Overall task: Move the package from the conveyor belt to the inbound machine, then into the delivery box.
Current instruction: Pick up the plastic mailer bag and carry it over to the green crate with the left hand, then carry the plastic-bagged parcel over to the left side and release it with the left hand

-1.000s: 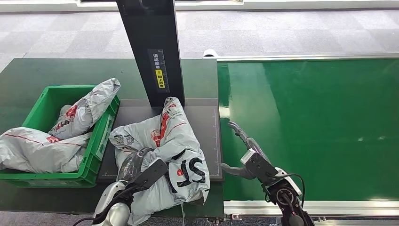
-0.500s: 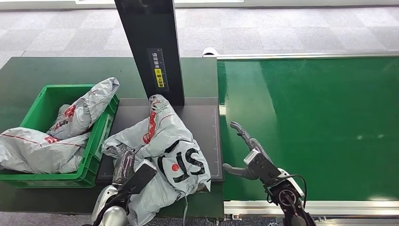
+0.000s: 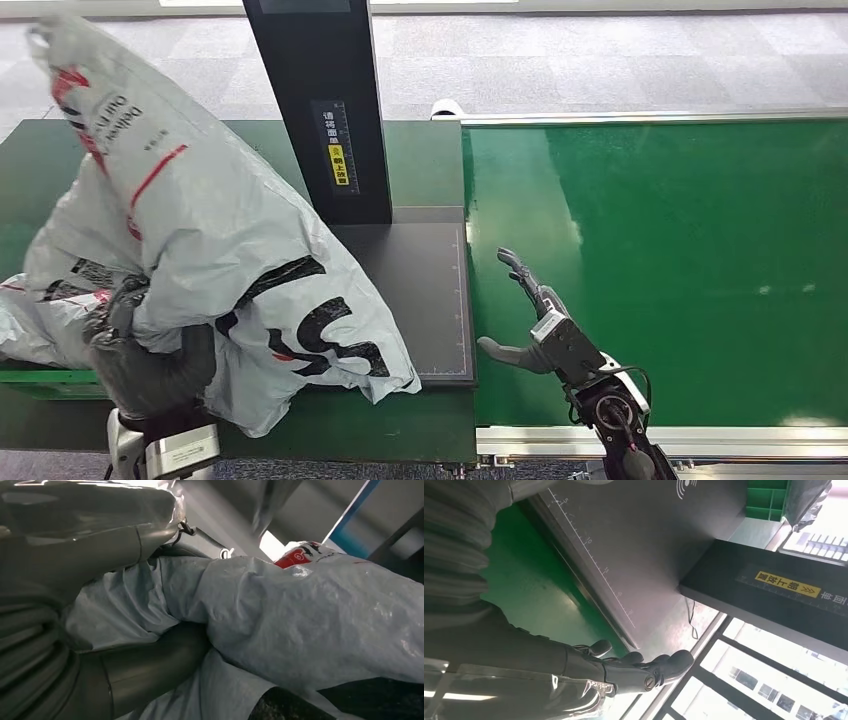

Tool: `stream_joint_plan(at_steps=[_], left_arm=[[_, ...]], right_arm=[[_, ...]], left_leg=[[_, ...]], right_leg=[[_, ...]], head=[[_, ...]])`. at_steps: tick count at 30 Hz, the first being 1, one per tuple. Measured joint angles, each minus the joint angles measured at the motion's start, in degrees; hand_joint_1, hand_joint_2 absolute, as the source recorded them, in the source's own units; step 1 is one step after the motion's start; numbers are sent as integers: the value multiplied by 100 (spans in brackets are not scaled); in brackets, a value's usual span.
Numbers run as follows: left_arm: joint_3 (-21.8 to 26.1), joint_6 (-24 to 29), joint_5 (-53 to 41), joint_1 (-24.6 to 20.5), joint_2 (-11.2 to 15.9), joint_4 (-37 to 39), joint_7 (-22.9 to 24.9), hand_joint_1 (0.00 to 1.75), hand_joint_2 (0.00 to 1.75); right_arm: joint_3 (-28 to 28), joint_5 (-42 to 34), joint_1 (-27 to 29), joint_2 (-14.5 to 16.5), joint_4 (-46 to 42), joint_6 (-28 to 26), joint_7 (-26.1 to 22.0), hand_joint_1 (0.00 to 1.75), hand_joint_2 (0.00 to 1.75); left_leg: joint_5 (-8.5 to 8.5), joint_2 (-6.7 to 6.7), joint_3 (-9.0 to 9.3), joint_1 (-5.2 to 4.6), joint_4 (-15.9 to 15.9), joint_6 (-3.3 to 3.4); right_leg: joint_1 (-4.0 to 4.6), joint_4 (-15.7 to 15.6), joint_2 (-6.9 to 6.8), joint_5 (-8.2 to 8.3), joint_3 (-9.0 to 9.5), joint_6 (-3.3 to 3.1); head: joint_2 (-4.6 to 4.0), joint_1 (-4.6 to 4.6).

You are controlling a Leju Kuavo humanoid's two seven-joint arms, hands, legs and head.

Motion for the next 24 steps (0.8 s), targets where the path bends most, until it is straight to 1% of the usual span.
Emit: stream_joint_plan(at_steps=[3, 5, 7, 11, 14, 15, 16, 17, 18, 20, 22, 24], left_arm=[[241, 8, -526, -11, -76, -725, 0, 175, 0], [520, 12, -784, -84, -126, -971, -1, 175, 0], [881, 14, -872, -231, -165, -1033, -1, 175, 0], [1664, 14, -1060, -653, -222, -924, 0, 175, 0], [2088, 14, -1285, -937, -251, -750, 17, 175, 0], [2222, 14, -1475, -1098, -252, -599, 95, 175, 44], [2363, 14, -1741, -1319, -235, -360, 288, 175, 87], [2487, 14, -2041, -1600, -180, -36, 618, 175, 131], [2579, 4, -2345, -1905, -74, 366, 1072, 175, 175], [2633, -118, -2837, -2546, 227, 1273, 2138, 175, 175], [2565, -462, -3175, -3117, 545, 2189, 3105, 175, 175], [2449, -885, -3370, -3591, 832, 3012, 3836, 175, 175]], right_arm=[[23, -21, 11, -14, 37, -80, -107, 0, 175], [39, -6, 45, -21, 39, -131, -159, 0, 175], [55, 41, 81, -19, 39, -174, -186, 0, 175], [92, 161, 128, 16, 39, -228, -210, 0, 175], [110, 203, 137, 41, 39, -239, -215, 0, 175], [114, 225, 141, 46, 39, -245, -213, 0, 175], [116, 253, 146, 52, 38, -255, -208, 0, 175], [117, 286, 157, 61, 36, -265, -198, 0, 175], [118, 319, 175, 72, 29, -275, -180, 0, 175], [117, 372, 232, 85, -4, -286, -122, 0, 175], [113, 396, 291, 81, -62, -274, -47, 0, 175], [98, 407, 330, 73, -122, -227, 16, 0, 175]], left_leg=[[0, 0, 0, 0, 0, 0], [0, -1, 0, 0, 0, 0], [0, 1, 1, 1, -1, 0], [3, 6, 4, 1, -1, -1], [4, 9, 6, 1, 1, -1], [5, 6, 6, 1, 2, 0], [7, 2, 6, 0, 3, 0], [9, -2, 6, 0, 3, 0], [12, -4, 6, 0, 3, -2], [19, 0, 7, 2, 3, -7], [25, 5, 7, 4, 2, -12], [27, 18, 7, 5, 2, -13]], right_leg=[[0, 0, 0, 0, -1, 0], [0, 0, 0, 0, -2, 0], [1, 0, 0, 0, -2, -1], [2, 1, 2, 2, -1, -1], [1, 1, 3, 3, -4, -1], [1, 1, 0, 3, -4, -1], [1, 1, -4, 3, -3, 0], [0, 1, -7, 4, -3, -2], [1, 1, -9, 7, -1, -4], [3, 1, -5, 16, -3, -11], [6, 3, 0, 22, -7, -16], [8, 5, 12, 25, -9, -18]], head=[[0, 0], [0, 1], [0, 1], [0, 2], [0, 2], [0, 2], [0, 3], [0, 3], [0, 2], [0, 1], [0, 1], [0, 1]])
